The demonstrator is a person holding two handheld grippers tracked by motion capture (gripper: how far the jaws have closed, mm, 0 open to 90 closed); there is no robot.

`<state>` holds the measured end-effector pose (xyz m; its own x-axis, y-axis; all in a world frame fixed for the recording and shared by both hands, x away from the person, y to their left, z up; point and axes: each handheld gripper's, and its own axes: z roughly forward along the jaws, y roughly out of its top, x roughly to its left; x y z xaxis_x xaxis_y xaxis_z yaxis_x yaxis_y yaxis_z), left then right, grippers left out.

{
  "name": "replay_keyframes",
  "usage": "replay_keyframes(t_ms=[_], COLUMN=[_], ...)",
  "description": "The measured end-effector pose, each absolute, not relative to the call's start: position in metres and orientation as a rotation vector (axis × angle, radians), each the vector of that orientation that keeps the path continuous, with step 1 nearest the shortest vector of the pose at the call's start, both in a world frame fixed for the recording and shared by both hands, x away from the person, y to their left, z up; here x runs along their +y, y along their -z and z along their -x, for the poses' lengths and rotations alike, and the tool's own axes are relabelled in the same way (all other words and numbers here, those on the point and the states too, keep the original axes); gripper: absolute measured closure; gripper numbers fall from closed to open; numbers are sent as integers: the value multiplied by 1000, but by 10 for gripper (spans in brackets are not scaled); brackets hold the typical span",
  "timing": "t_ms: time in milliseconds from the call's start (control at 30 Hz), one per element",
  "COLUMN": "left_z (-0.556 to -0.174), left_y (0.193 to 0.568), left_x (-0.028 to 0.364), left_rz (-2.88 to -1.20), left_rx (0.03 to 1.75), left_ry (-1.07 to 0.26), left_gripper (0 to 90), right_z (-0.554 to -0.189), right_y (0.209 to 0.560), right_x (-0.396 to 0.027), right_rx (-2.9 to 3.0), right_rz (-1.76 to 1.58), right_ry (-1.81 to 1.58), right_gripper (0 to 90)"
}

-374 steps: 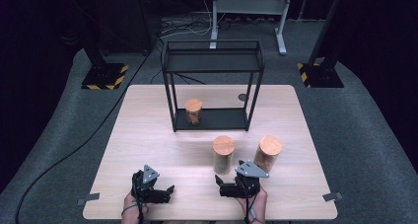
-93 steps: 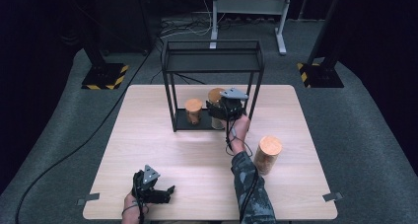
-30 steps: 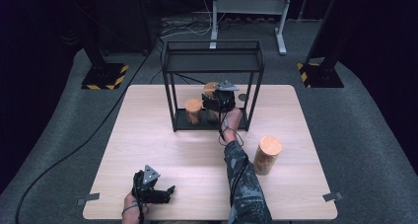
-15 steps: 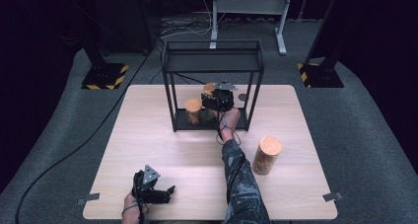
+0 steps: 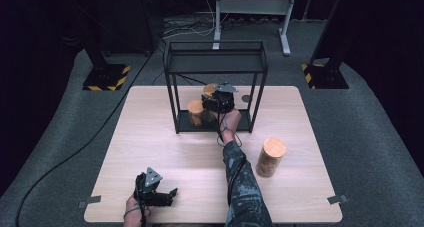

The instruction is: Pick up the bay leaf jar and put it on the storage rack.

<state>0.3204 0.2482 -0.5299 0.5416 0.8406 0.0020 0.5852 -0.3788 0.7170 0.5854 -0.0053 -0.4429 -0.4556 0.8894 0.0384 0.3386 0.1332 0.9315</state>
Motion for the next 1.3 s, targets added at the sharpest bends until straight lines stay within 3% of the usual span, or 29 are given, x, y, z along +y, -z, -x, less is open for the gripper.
replay_keyframes(t_ms=[1300], left_z=[-320], left_y=[530], left_x=[248], left_rz=[-2105], left_rx=[1146], left_ry=[-486], left_gripper=[40], right_z=[-586], right_y=[442], right_x=[-5], right_rx=[1895], right_rz=[-1189], right_ry=[-1321], right_gripper=[233])
